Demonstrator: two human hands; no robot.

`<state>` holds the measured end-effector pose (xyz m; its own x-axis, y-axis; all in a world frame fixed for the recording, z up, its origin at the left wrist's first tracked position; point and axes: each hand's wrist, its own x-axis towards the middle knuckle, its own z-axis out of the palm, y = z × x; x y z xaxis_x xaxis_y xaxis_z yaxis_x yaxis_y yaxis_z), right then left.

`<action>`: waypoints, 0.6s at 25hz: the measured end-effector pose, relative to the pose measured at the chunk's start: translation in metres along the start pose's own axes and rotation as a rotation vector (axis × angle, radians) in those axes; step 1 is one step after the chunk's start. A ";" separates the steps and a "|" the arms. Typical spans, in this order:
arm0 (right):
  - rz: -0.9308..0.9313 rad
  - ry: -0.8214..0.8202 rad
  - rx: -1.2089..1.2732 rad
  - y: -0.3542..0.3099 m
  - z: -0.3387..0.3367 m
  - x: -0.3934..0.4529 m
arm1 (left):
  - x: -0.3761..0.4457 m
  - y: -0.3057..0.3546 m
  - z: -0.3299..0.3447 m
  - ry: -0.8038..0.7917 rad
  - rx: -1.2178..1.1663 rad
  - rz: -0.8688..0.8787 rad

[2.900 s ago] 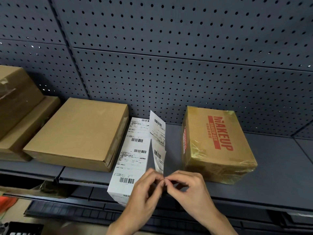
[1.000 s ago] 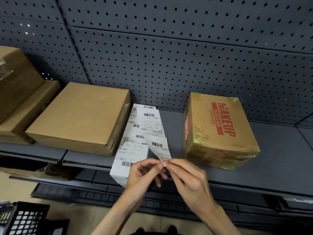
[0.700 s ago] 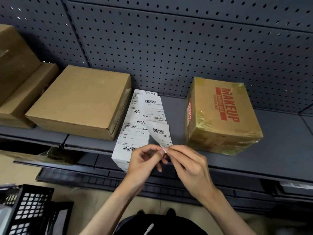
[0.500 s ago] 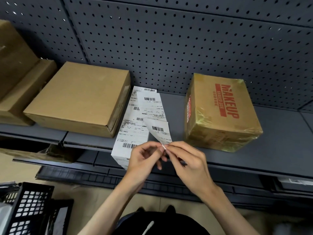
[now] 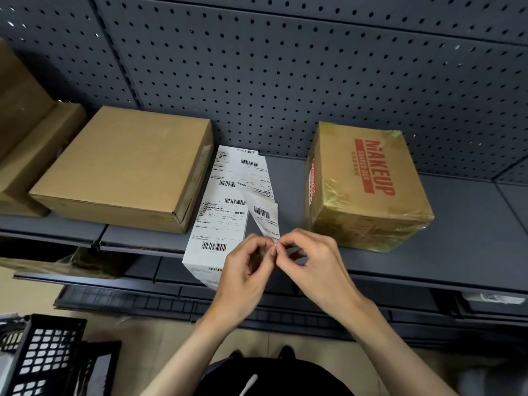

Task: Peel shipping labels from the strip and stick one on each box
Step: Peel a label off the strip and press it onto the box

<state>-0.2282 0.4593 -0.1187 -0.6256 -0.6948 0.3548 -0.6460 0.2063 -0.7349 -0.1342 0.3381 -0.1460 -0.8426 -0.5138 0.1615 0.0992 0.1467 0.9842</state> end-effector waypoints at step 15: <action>-0.035 -0.001 0.099 0.003 -0.003 -0.007 | 0.004 0.006 0.007 0.076 -0.272 -0.205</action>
<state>-0.2269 0.4663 -0.1216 -0.6030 -0.7013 0.3802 -0.6209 0.1134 -0.7756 -0.1405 0.3426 -0.1398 -0.8186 -0.5724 -0.0466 0.0780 -0.1911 0.9785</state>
